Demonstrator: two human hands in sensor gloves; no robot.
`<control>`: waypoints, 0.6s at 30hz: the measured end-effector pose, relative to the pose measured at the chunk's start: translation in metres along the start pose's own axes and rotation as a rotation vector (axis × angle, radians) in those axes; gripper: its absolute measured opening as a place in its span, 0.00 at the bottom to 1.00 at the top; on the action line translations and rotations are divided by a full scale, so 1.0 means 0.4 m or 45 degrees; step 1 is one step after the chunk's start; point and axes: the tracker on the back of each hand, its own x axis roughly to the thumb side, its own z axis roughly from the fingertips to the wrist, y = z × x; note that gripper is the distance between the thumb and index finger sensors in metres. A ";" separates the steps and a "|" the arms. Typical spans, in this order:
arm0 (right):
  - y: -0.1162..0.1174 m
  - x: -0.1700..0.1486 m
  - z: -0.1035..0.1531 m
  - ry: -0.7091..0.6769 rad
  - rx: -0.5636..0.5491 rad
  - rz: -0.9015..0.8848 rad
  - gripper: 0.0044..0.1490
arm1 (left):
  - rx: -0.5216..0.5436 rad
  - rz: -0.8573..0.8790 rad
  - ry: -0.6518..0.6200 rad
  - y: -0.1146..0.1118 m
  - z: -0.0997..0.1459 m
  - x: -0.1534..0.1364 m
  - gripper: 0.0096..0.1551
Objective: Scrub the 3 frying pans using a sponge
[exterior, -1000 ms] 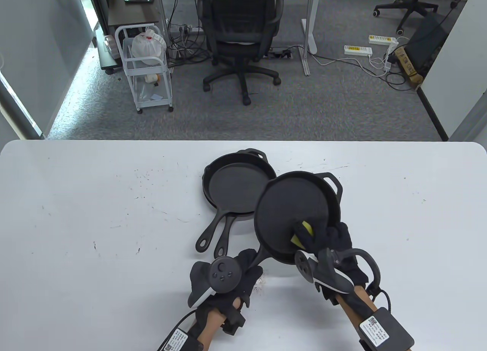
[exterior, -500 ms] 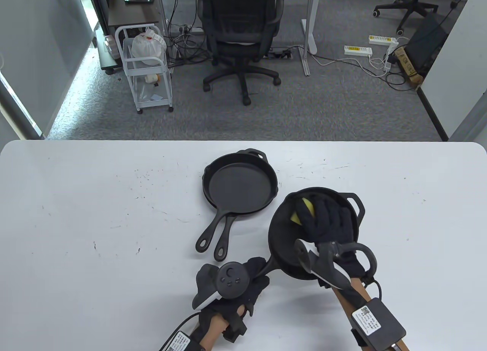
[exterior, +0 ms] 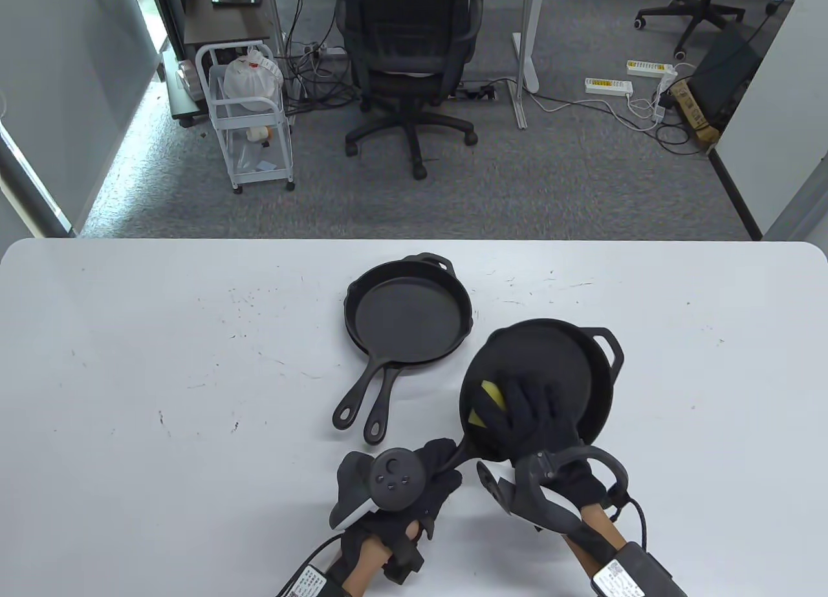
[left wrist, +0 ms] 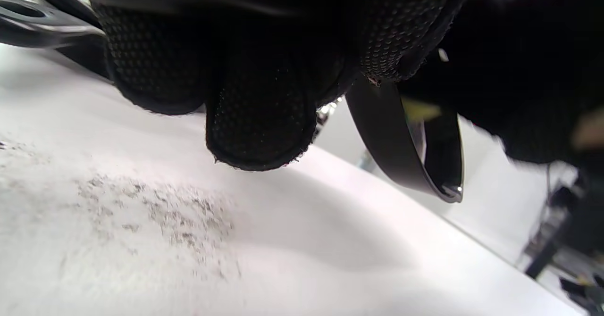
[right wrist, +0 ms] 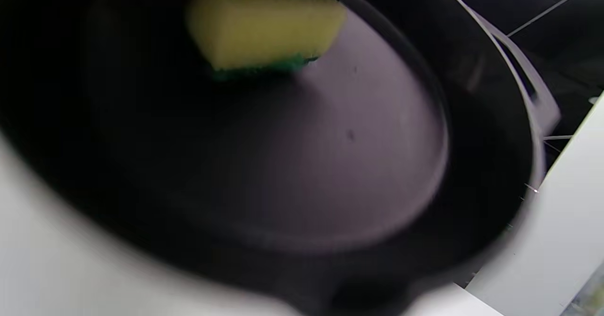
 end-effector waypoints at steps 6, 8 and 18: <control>0.022 -0.108 -0.050 0.269 0.109 -0.035 0.48 | 0.054 0.006 0.011 0.013 0.007 -0.002 0.34; 0.044 -0.121 -0.041 0.272 0.178 0.009 0.48 | 0.097 -0.020 0.034 0.021 0.009 -0.006 0.34; 0.069 -0.010 0.057 -0.123 0.128 -0.011 0.46 | 0.144 0.025 0.078 0.020 0.015 -0.004 0.35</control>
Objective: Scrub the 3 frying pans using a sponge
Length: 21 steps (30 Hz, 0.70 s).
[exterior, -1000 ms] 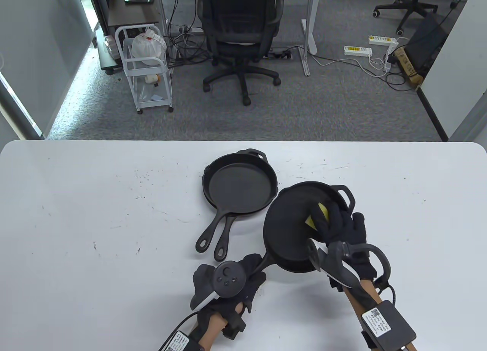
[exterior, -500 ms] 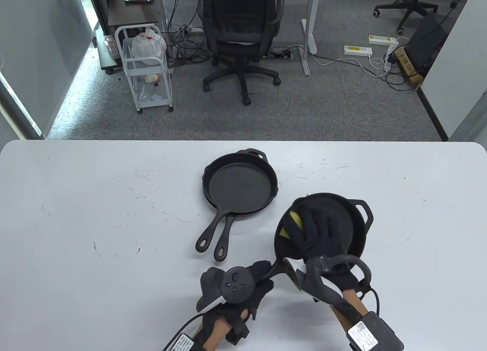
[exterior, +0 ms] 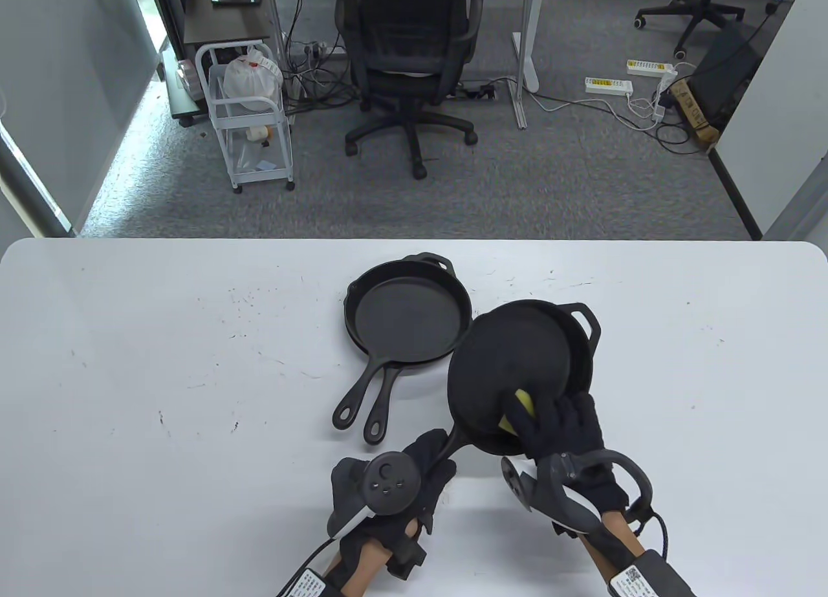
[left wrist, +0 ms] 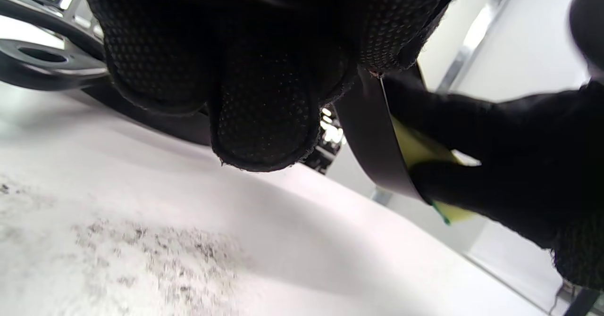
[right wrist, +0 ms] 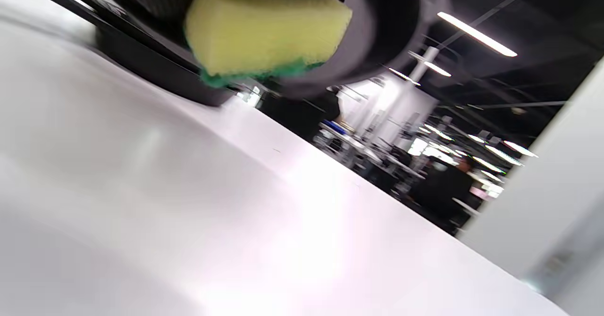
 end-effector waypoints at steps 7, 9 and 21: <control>-0.045 -0.015 -0.036 0.179 -0.162 -0.067 0.48 | -0.106 -0.023 -0.098 -0.015 0.000 0.021 0.35; -0.044 -0.060 -0.055 0.280 -0.146 -0.176 0.48 | -0.108 -0.056 -0.115 -0.012 0.002 0.028 0.35; 0.080 -0.107 -0.037 0.426 -0.047 -0.402 0.49 | 0.026 -0.187 -0.040 0.010 0.010 0.027 0.35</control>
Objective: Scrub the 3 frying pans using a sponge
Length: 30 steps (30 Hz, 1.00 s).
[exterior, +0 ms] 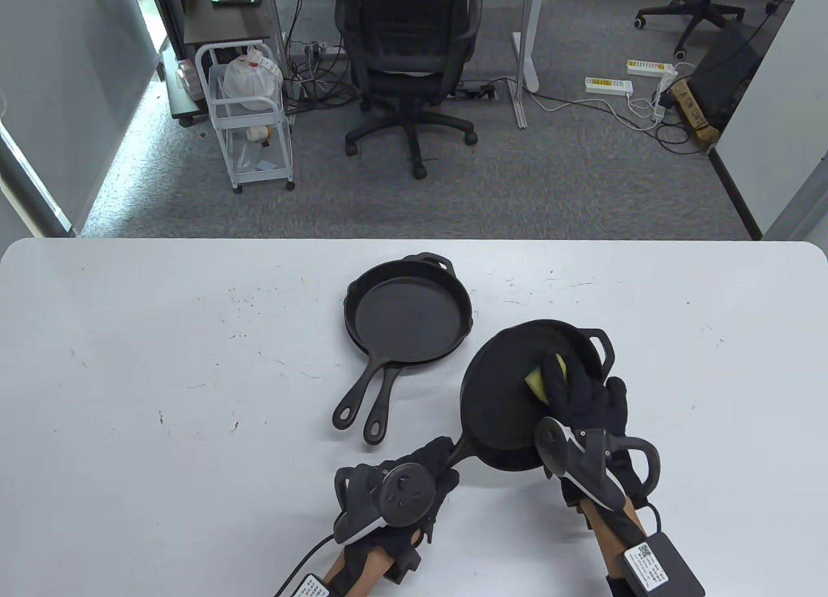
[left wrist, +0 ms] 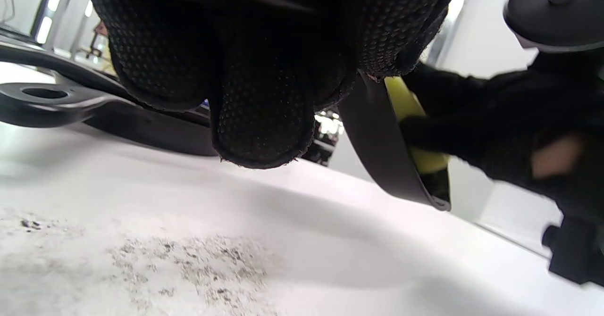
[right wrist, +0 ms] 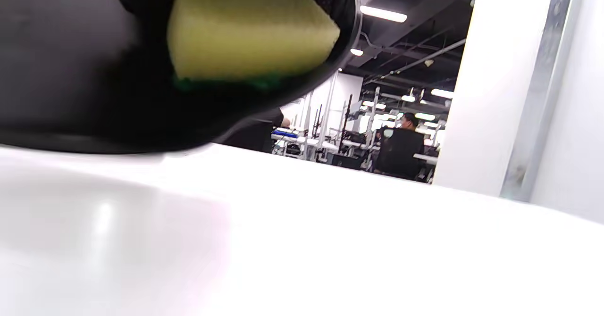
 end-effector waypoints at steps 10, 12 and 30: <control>-0.006 0.010 0.042 -0.086 -0.118 -0.045 0.49 | 0.066 0.030 0.046 0.009 0.014 0.000 0.34; -0.019 0.004 0.059 -0.111 -0.163 -0.054 0.48 | 0.124 0.004 0.064 0.015 0.018 0.000 0.34; -0.049 -0.036 0.098 -0.097 -0.254 -0.230 0.48 | 0.229 0.139 0.484 0.050 0.020 -0.150 0.33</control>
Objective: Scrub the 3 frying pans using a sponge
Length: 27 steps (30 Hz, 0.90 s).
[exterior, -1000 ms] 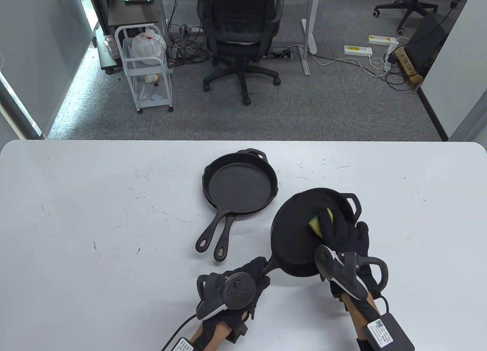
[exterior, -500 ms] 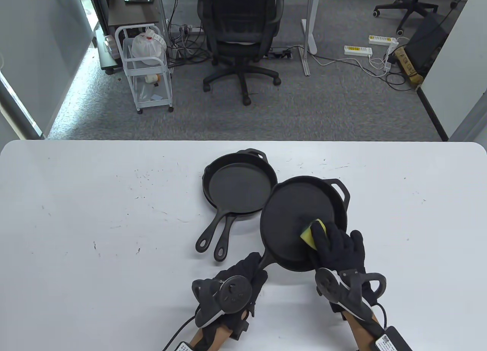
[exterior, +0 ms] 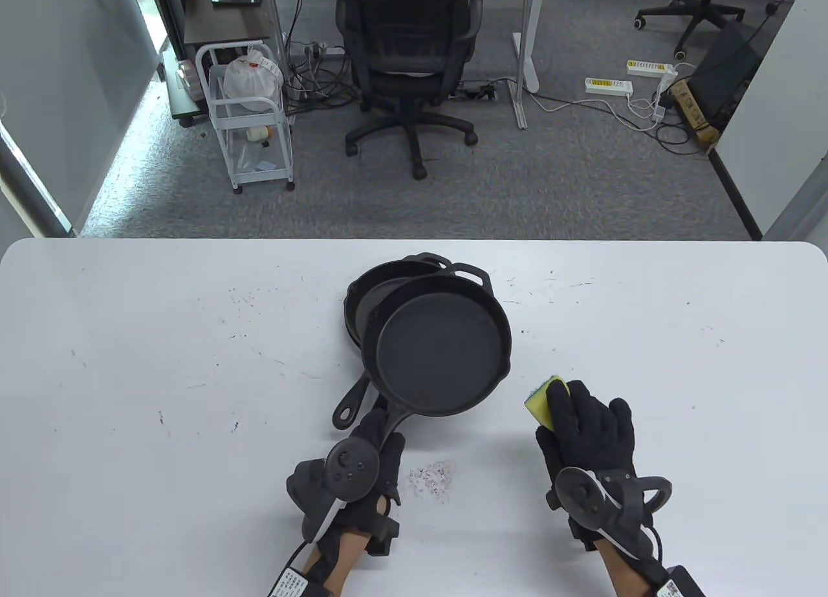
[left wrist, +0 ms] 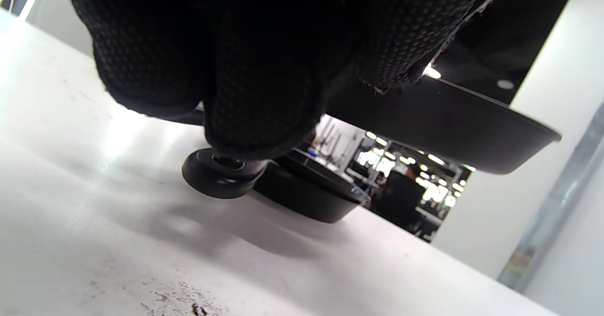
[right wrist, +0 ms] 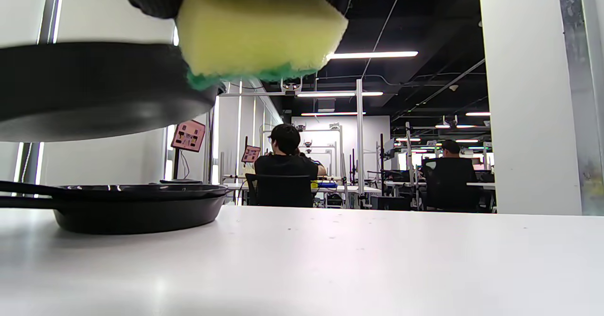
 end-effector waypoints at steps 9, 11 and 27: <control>0.013 0.013 0.000 -0.041 0.035 0.002 0.48 | -0.182 0.331 0.033 -0.015 -0.005 -0.007 0.33; 0.014 0.015 0.000 -0.051 0.040 0.000 0.48 | -0.234 0.370 0.030 -0.024 -0.007 -0.006 0.33; 0.016 0.039 0.010 -0.132 0.037 -0.014 0.48 | -0.321 0.530 -0.022 -0.044 -0.005 0.006 0.31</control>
